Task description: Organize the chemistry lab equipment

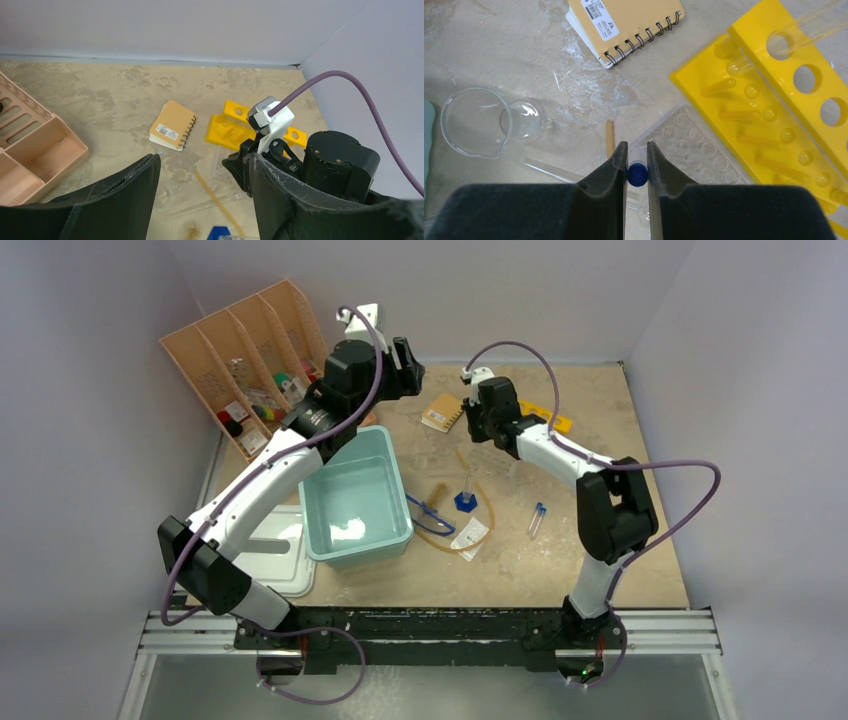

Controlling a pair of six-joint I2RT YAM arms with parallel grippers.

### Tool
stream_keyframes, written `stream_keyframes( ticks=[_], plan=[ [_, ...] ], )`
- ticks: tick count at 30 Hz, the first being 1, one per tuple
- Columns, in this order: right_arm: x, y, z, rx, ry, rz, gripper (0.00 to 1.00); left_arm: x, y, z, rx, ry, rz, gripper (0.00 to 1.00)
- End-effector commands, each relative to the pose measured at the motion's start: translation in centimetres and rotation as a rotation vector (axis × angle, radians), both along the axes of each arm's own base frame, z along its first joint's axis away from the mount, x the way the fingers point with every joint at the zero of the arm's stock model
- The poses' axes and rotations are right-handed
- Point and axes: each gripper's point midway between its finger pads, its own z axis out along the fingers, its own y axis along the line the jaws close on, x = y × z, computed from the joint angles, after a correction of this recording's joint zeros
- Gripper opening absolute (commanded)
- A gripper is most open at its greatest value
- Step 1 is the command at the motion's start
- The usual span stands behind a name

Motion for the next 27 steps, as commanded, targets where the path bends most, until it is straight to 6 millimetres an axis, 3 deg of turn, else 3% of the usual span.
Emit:
stream_keyframes(
  ticks=[1, 13, 27],
  plan=[
    [-0.81, -0.11, 0.66, -0.016, -0.007, 0.009, 0.11, -0.86, 0.54, 2.89, -0.061, -0.058, 0.0, 0.65],
    [-1.07, -0.83, 0.8, -0.041, -0.015, -0.016, 0.11, -0.88, 0.6, 2.71, -0.054, -0.057, 0.001, 0.65],
    [-1.09, -0.17, -0.12, -0.023, -0.011, 0.013, 0.11, -0.54, 0.36, 2.34, -0.043, -0.059, -0.004, 0.65]
  ],
)
